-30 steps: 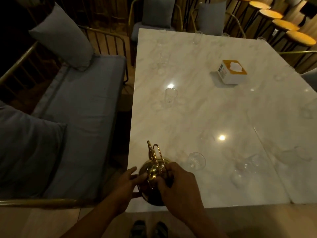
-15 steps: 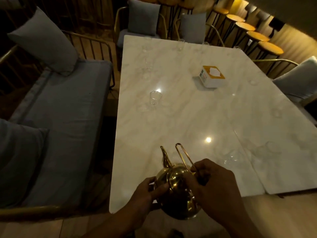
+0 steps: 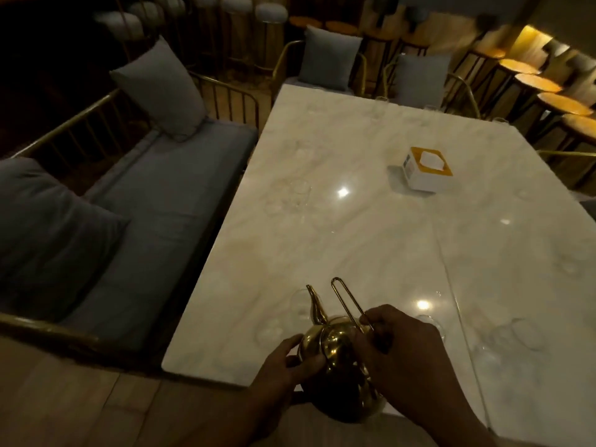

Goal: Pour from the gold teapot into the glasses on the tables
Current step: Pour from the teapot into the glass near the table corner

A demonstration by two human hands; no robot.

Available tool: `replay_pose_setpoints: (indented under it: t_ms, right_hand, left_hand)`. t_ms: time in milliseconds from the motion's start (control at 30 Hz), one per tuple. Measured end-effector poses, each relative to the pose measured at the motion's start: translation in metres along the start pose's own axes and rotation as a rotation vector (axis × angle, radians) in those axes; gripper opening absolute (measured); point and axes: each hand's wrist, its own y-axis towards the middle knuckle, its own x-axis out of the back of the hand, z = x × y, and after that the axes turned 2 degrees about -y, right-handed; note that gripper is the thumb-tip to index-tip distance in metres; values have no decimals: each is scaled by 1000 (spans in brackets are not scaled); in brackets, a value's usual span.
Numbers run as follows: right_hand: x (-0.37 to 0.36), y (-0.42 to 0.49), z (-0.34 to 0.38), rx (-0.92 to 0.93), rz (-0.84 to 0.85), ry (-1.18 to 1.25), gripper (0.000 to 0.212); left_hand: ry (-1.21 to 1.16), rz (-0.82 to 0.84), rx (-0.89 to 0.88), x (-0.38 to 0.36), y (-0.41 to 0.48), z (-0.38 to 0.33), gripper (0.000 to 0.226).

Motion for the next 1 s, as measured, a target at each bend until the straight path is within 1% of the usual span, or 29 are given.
replay_pose_setpoints:
  t_ms: [100,200,233,333,433,500,633,767,1000]
  right_hand:
    - [8,9,-17,55,33,-18,21]
    - [13,17,-26,101,73,-34,28]
    - [14,19,-28,112,82,-33,30]
    - [14,26,-32,147,124,-45,37]
    - [12,31,-33,164,148,-59,42]
    - [10,33,-31,168,152,-83,44]
    - [6,38,-30,170,161,-102,43]
    - [4,38,-29,158,186,-123,45]
    - [2,39,-30,155,161,-139,45]
  left_hand:
    - [-40,-49,-13,-18,2,13,80]
    - [-96,-100,-10,-31,5,25,90]
    - [-108,-109,-12,-34,6,28,90]
    - [-111,-116,-33,-42,7,32,80]
    - [-94,-103,-49,-47,5,33,64]
    - [-82,-98,-44,-46,6,32,59]
    - [-47,-89,-32,-42,10,32,61]
    - [-46,-70,5,-41,11,34,67]
    - [10,-50,33,-37,12,32,73]
